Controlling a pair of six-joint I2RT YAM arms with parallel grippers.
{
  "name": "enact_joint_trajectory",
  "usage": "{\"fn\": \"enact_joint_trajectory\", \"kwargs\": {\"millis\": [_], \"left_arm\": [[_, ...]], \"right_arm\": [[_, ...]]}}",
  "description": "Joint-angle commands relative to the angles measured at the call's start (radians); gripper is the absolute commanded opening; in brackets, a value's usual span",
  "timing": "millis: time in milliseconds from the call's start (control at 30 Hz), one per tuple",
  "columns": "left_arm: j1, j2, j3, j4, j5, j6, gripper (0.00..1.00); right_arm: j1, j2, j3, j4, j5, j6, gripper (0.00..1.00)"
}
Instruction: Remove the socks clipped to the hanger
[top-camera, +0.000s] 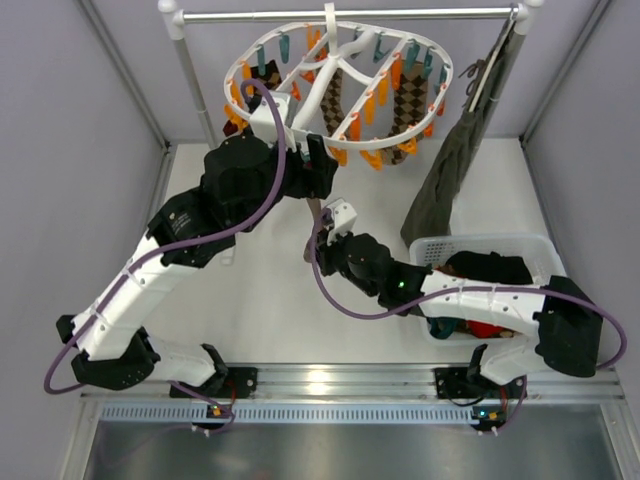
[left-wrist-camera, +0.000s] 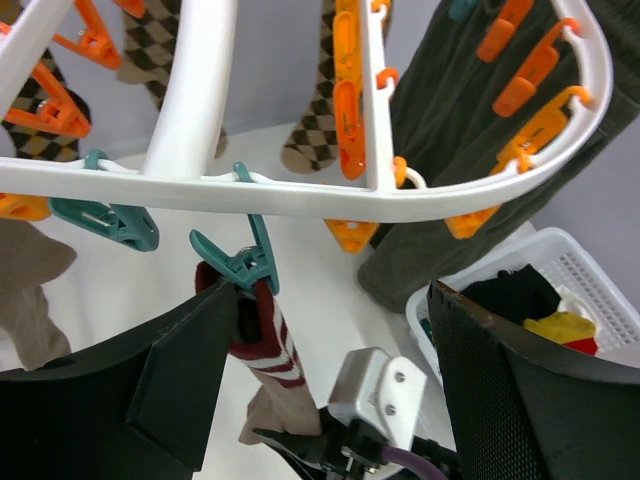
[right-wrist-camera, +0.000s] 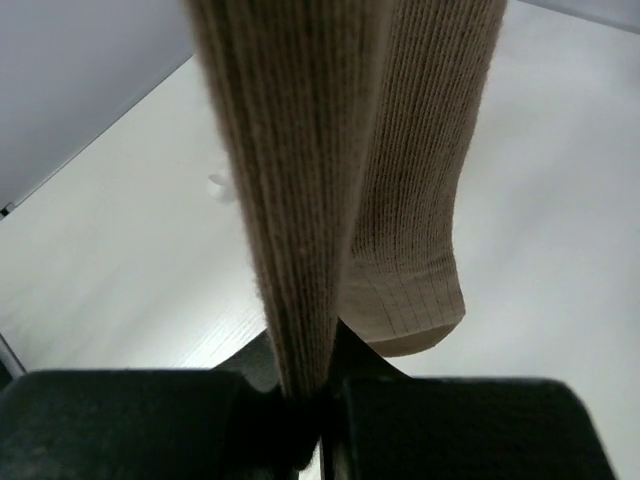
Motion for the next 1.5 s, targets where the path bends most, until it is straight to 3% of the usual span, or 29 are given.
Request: {"fn": "enact_joint_trajectory", "kwargs": {"millis": [0,433,733,967,1000,1067,1133,1233,1333,1433,1467], "left_arm": [[-0.004,-0.03,-0.027,0.05,-0.076,0.041,0.8],[-0.004,-0.014,-0.114,0.164,-0.282,0.092,0.65],[0.007,0.006,-0.162,0.265,-0.313,0.129,0.62],[0.032,0.046,-0.131,0.281,-0.305,0.141,0.54],[0.035,0.049,-0.129,0.284,-0.299,0.141,0.52],[0.035,0.052,-0.122,0.282,-0.293,0.14,0.34],[0.035,0.053,-0.119,0.281,-0.287,0.137,0.23],[0.035,0.052,-0.12,0.281,-0.279,0.13,0.13],[0.035,0.049,-0.131,0.281,-0.259,0.117,0.13],[0.035,0.032,-0.159,0.281,-0.225,0.091,0.2],[0.035,0.024,-0.163,0.282,-0.216,0.085,0.28]], "right_arm": [[0.021,-0.057,-0.002,-0.024,-0.038,0.02,0.0],[0.041,-0.048,0.005,-0.03,-0.043,0.021,0.0],[0.054,-0.056,0.007,-0.029,-0.048,0.02,0.0],[0.062,-0.056,0.001,-0.036,-0.039,0.02,0.0],[0.062,-0.057,-0.004,-0.035,-0.037,0.023,0.0],[0.064,-0.062,-0.008,-0.035,-0.034,0.023,0.0],[0.064,-0.066,-0.014,-0.036,-0.029,0.026,0.0],[0.065,-0.092,-0.034,-0.05,-0.025,0.032,0.0],[0.067,-0.146,-0.076,-0.088,-0.026,0.046,0.0],[0.07,-0.244,-0.123,-0.162,0.013,0.08,0.0],[0.07,-0.317,-0.154,-0.18,0.026,0.089,0.0]]}}
